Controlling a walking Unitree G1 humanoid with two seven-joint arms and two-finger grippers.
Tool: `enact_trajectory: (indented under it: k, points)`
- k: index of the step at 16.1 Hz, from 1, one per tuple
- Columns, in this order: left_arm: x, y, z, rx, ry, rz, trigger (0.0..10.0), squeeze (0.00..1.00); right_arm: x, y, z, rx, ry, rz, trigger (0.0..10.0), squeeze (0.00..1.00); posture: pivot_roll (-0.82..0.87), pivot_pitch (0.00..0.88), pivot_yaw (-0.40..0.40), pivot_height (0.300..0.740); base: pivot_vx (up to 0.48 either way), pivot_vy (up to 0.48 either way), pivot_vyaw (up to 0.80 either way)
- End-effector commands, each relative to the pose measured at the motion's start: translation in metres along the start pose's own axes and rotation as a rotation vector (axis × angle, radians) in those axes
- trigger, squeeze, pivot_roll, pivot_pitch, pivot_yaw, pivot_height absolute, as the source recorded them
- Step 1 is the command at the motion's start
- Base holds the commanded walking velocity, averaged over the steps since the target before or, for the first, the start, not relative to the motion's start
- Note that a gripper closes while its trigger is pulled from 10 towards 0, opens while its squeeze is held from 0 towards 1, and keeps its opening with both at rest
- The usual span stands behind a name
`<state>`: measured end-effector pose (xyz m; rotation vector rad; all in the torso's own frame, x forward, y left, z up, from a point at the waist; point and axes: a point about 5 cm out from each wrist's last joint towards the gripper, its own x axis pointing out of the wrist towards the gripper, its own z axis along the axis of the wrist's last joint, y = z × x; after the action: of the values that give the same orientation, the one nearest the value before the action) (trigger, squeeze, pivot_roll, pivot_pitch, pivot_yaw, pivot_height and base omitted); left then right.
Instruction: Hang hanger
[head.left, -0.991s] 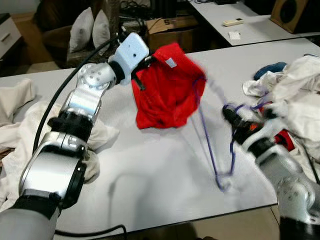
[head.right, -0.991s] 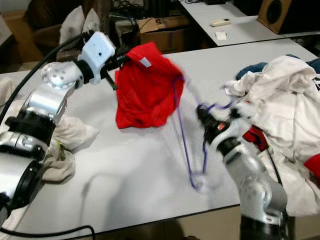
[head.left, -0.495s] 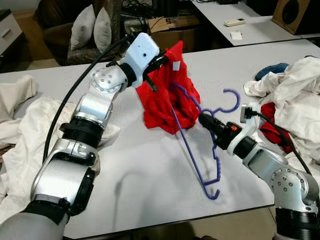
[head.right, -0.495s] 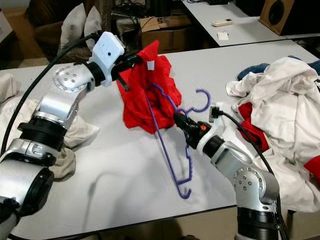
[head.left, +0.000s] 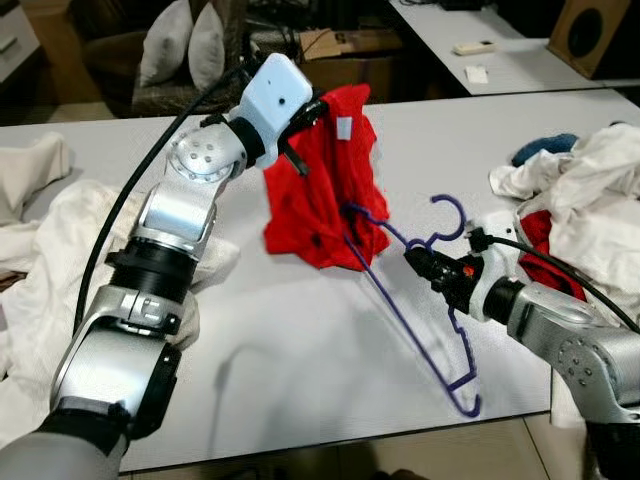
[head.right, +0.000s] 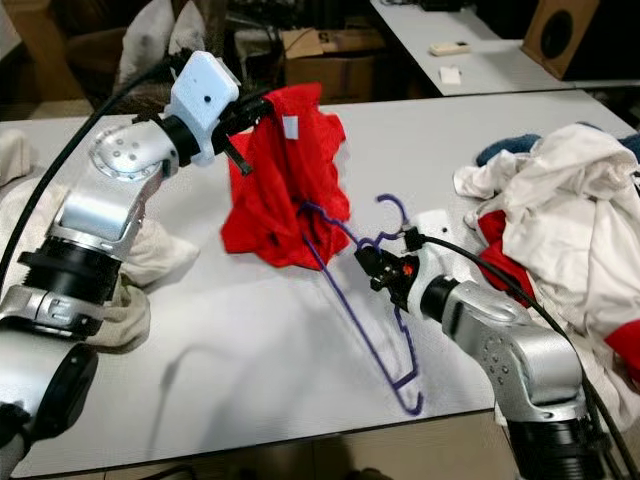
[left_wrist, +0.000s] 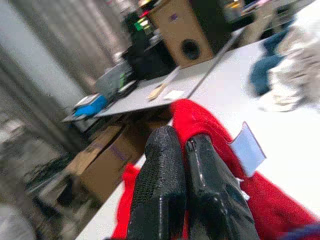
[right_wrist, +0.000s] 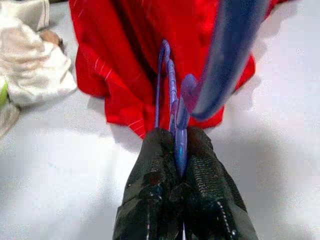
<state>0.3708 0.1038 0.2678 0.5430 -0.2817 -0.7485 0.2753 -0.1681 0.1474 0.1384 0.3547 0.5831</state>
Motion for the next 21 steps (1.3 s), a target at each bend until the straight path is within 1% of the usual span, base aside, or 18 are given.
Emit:
enact_trajectory:
  k: [1, 2, 3, 4, 5, 6, 7, 8, 10, 11, 12, 13, 14, 15, 17, 19, 20, 21]
  points:
    - [0.002, -0.009, 0.011, 0.009, -0.045, -0.067, 0.0, 0.0, 0.003, -0.007, 0.001, 0.037, -0.024, -0.059, 10.0, 0.0, 0.0, 0.0, 0.01, 0.74, 0.0, 0.0, 0.0]
    - [0.002, -0.014, 0.011, 0.011, -0.042, -0.099, 0.0, 0.0, 0.006, -0.012, 0.005, 0.087, -0.064, -0.099, 10.0, 0.0, 0.01, 0.0, 0.011, 0.74, 0.0, 0.0, 0.0]
    - [0.0, -0.017, 0.007, 0.039, -0.013, -0.114, 0.0, 0.0, 0.007, -0.017, 0.01, 0.18, -0.139, -0.147, 10.0, 0.0, 0.01, 0.0, 0.012, 0.74, 0.0, 0.0, 0.0]
    - [-0.001, -0.017, 0.003, 0.053, 0.007, -0.117, 0.0, 0.0, 0.007, -0.019, 0.013, 0.24, -0.183, -0.158, 10.0, 0.0, 0.01, 0.0, 0.012, 0.74, 0.0, 0.0, 0.0]
    - [-0.003, -0.016, 0.0, 0.068, 0.028, -0.114, 0.0, 0.0, 0.005, -0.02, 0.016, 0.301, -0.23, -0.154, 10.0, 0.0, 0.0, 0.0, 0.013, 0.74, 0.0, 0.0, 0.0]
    - [-0.008, -0.014, -0.011, 0.113, 0.084, -0.114, 0.0, 0.0, 0.001, -0.021, 0.022, 0.468, -0.345, -0.119, 10.0, 0.0, 0.0, 0.0, 0.017, 0.74, 0.0, 0.0, 0.0]
    - [-0.009, -0.016, -0.014, 0.119, 0.101, -0.125, 0.0, 0.0, 0.002, -0.02, 0.023, 0.548, -0.385, -0.094, 10.0, 0.0, 0.0, 0.0, 0.018, 0.74, 0.0, 0.0, 0.0]
    - [-0.01, -0.021, -0.018, 0.112, 0.117, -0.152, 0.0, 0.0, 0.006, -0.019, 0.023, 0.621, -0.411, -0.07, 10.0, 0.0, 0.0, 0.0, 0.021, 0.74, 0.0, 0.0, 0.0]
    - [-0.01, -0.033, -0.029, 0.074, 0.146, -0.189, 0.0, 0.0, 0.014, -0.021, 0.025, 0.755, -0.484, -0.041, 10.0, 0.0, 0.01, 0.0, 0.02, 0.74, 0.0, 0.0, 0.0]
    - [-0.011, -0.038, -0.032, 0.046, 0.149, -0.217, 0.0, 0.0, 0.017, -0.024, 0.026, 0.769, -0.504, -0.059, 10.0, 0.0, 0.0, 0.0, 0.021, 0.74, 0.0, 0.0, 0.0]
    - [-0.012, -0.042, -0.03, -0.005, 0.131, -0.236, 0.0, 0.0, 0.02, -0.029, 0.026, 0.773, -0.513, -0.098, 10.0, 0.0, 0.01, 0.0, 0.021, 0.74, 0.0, 0.0, 0.0]
    - [-0.011, -0.045, -0.025, -0.06, 0.104, -0.26, 0.0, 0.0, 0.022, -0.033, 0.028, 0.818, -0.54, -0.114, 10.0, 0.0, 0.01, 0.0, 0.021, 0.74, 0.0, 0.0, 0.0]
    - [-0.011, -0.047, -0.022, -0.098, 0.086, -0.279, 0.0, 0.0, 0.023, -0.036, 0.029, 0.854, -0.558, -0.123, 10.0, 0.0, 0.01, 0.0, 0.02, 0.74, 0.0, 0.0, 0.0]
    - [-0.011, -0.054, -0.014, -0.194, 0.054, -0.334, 0.0, 0.0, 0.031, -0.043, 0.035, 0.903, -0.598, -0.157, 10.0, 0.0, 0.02, 0.0, 0.019, 0.74, 0.0, 0.0, 0.0]
    - [-0.01, -0.059, -0.01, -0.294, 0.039, -0.395, 0.0, 0.0, 0.044, -0.051, 0.043, 0.956, -0.628, -0.209, 10.0, 0.0, 0.02, 0.0, 0.019, 0.74, 0.0, 0.0, 0.0]
    - [-0.01, -0.062, -0.009, -0.341, 0.037, -0.422, 0.0, 0.0, 0.05, -0.055, 0.044, 0.997, -0.642, -0.249, 10.0, 0.0, 0.03, 0.0, 0.021, 0.74, 0.0, 0.0, 0.0]
    - [-0.009, -0.068, -0.011, -0.379, 0.053, -0.462, 0.0, 0.0, 0.057, -0.06, 0.047, 1.07, -0.677, -0.288, 10.0, 0.0, 0.03, 0.0, 0.023, 0.74, 0.0, 0.0, 0.0]
    - [-0.009, -0.071, -0.012, -0.401, 0.067, -0.472, 0.0, 0.0, 0.06, -0.062, 0.048, 1.099, -0.691, -0.304, 10.0, 0.0, 0.03, 0.0, 0.023, 0.74, 0.0, 0.0, 0.0]
